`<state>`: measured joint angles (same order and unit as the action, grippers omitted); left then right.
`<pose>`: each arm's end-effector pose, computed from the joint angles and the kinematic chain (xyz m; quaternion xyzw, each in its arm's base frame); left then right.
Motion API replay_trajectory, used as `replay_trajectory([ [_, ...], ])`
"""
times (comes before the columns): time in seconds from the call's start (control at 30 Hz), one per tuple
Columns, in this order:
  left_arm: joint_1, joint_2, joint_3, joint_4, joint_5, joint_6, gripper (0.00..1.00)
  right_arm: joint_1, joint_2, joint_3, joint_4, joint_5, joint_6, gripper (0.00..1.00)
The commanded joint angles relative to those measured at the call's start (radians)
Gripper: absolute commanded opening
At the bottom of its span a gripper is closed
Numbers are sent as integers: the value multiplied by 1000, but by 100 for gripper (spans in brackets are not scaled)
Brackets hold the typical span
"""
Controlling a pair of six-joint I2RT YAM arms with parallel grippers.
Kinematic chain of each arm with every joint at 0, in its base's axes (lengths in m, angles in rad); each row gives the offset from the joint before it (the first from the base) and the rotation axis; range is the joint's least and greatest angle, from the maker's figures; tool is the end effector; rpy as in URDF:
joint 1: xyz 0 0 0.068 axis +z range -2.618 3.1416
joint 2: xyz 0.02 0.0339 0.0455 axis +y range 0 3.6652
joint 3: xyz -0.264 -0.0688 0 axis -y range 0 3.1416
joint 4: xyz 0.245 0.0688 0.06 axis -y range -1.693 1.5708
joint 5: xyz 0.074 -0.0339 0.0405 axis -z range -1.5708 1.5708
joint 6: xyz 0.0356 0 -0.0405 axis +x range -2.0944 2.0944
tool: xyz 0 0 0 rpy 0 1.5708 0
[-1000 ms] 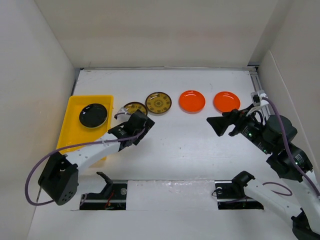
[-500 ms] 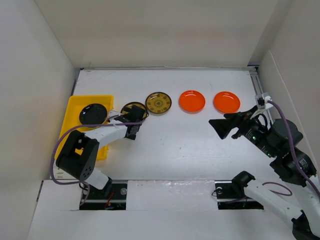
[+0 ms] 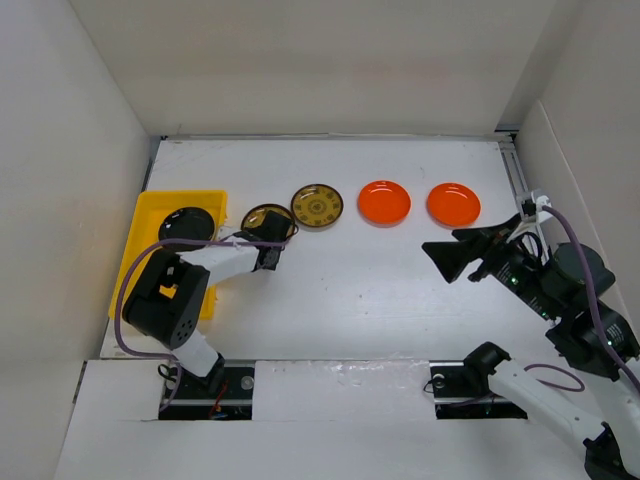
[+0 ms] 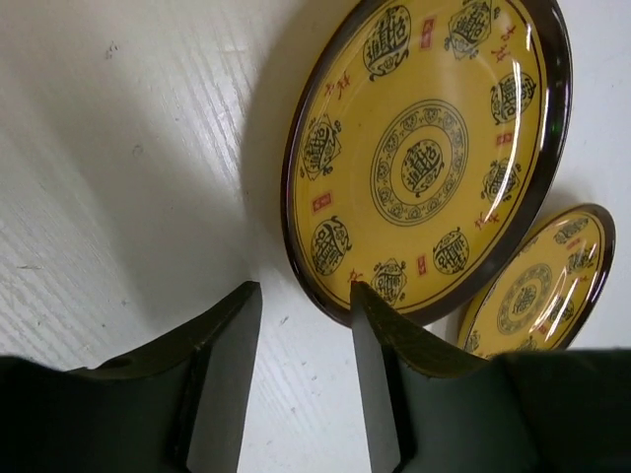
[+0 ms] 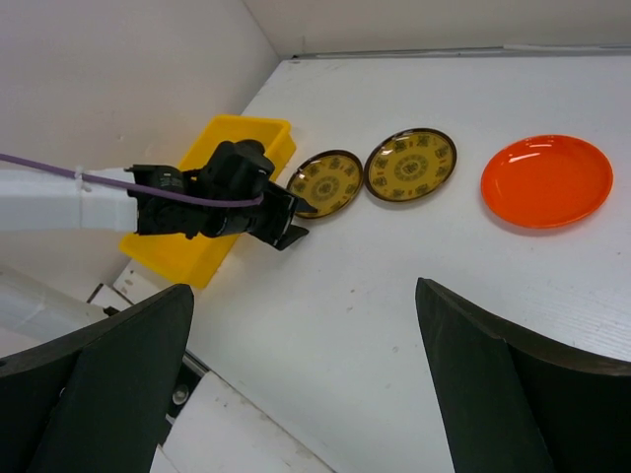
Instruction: Place the plates into the plastic bin on the countertop
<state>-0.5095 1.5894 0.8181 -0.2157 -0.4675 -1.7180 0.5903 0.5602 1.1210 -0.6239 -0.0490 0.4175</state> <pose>0.2703 -0.1327 0.1614 -0.5842 0.7288 -0.1533 0.3226 0.0665 0.0467 0.4280 -0.0796 0.7247 0.3460 0.5906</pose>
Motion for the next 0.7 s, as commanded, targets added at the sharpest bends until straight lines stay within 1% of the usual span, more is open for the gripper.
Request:
replay_trajectory([
  [0.0,14,27,9,-57,-40,-88,38,6,-11,45,1,-3,-14,100],
  [0.03,26,37,9,-57,-40,-88,36,6,-11,45,1,-3,-14,100],
  [0.27,37,89,75,-112,-49,-107,36,6,-20,54,-17,-3,-23,100],
  [0.43,46,110,95,-135,-39,-107,16,6,-39,72,-36,6,-23,100],
  [0.47,46,110,95,-136,-39,-107,4,6,-39,72,-45,6,-23,100],
  [0.5,46,110,95,-136,-30,-117,0,6,-39,72,-45,6,-32,100],
  [0.6,57,98,95,-145,-30,-127,0,6,-39,82,-54,15,-32,100],
  [0.67,57,83,110,-183,-48,-127,0,6,-39,91,-54,15,-32,100],
])
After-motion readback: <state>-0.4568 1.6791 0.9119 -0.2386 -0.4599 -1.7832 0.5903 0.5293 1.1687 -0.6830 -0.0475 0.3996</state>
